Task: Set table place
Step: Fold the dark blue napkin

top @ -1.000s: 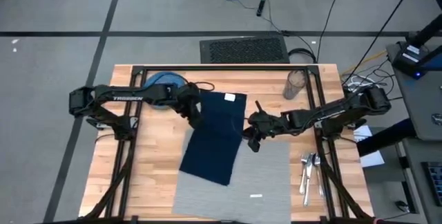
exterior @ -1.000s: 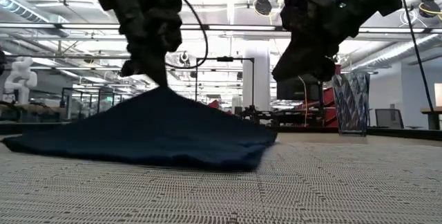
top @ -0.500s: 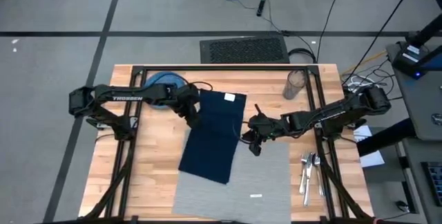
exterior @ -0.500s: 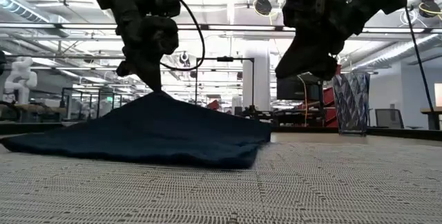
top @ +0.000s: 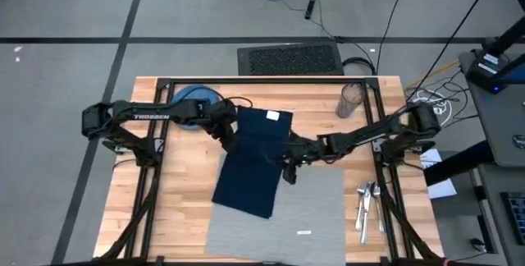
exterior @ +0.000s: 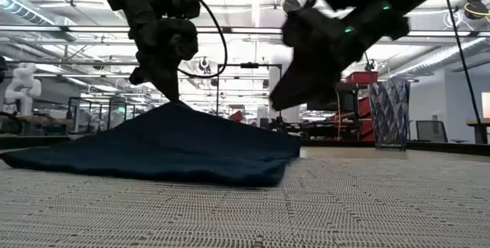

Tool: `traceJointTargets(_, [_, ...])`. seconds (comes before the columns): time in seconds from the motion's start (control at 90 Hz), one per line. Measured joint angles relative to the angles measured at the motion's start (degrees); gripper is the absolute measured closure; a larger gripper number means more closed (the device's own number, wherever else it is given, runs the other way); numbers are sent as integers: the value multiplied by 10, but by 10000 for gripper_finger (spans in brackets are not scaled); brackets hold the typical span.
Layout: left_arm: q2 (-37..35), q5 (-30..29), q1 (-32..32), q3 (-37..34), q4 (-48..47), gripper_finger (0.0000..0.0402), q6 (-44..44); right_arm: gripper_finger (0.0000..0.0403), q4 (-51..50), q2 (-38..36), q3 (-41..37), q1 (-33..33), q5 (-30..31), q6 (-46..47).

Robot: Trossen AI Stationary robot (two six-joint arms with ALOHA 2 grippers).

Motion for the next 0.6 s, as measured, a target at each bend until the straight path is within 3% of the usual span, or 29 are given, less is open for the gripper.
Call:
traceJointTargets(0.333, [0,-4,0,0,2,401,4,183,-95,110,132,-34,-9,-95])
traceJointTargets(0.6, [0,-5,0,0,2,402,4,175,-101,166,152,-47,-23,-74])
